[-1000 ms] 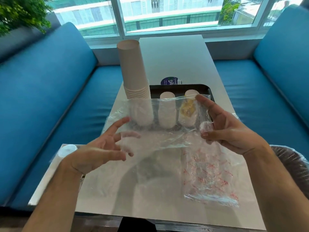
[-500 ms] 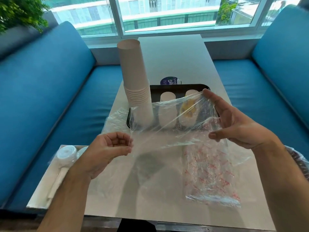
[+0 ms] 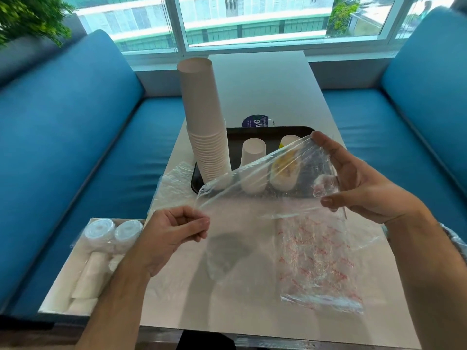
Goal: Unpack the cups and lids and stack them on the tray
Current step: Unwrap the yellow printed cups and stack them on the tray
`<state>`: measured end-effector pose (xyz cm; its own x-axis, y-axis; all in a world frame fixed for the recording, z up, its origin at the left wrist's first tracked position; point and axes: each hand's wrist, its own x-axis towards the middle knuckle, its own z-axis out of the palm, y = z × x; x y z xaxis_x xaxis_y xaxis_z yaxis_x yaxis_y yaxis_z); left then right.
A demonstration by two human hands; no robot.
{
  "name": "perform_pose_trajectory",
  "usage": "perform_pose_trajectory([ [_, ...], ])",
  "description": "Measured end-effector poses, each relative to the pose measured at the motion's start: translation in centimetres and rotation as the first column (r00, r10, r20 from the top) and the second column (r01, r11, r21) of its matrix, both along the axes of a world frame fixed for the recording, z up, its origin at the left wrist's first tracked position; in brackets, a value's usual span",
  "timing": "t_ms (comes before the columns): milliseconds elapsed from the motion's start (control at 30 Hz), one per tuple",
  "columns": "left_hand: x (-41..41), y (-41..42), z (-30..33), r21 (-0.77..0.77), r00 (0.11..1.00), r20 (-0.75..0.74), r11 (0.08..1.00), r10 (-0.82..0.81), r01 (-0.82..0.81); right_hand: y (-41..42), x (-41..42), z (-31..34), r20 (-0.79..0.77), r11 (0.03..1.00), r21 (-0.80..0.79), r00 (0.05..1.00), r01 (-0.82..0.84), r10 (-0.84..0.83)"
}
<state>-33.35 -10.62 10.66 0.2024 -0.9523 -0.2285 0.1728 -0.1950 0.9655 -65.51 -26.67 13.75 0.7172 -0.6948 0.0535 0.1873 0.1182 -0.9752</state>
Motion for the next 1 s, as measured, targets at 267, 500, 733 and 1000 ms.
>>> perform_pose_trajectory([
  [267, 1.0, 0.4, 0.5, -0.047, 0.991, -0.106, 0.996, -0.080, 0.076, -0.2, -0.2, 0.4, 0.021, 1.000, -0.007, 1.000, -0.006, 0.006],
  [500, -1.1, -1.0, -1.1, 0.008, 0.834, -0.525, 0.979, -0.168, 0.203, -0.4, 0.2, 0.6, 0.137, 0.986, 0.034, 0.978, -0.161, 0.155],
  [733, -2.1, -2.3, -1.9, -0.103, 0.804, -0.537, 0.966, -0.255, 0.237, -0.1, 0.2, 0.9, 0.124, 0.975, -0.007, 0.967, -0.223, 0.222],
  [1000, 0.4, -2.3, -0.5, -0.214, 0.908, -0.289, 0.945, -0.304, 0.248, 0.5, -1.3, 0.9, -0.070, 0.979, -0.140, 0.988, -0.146, 0.137],
])
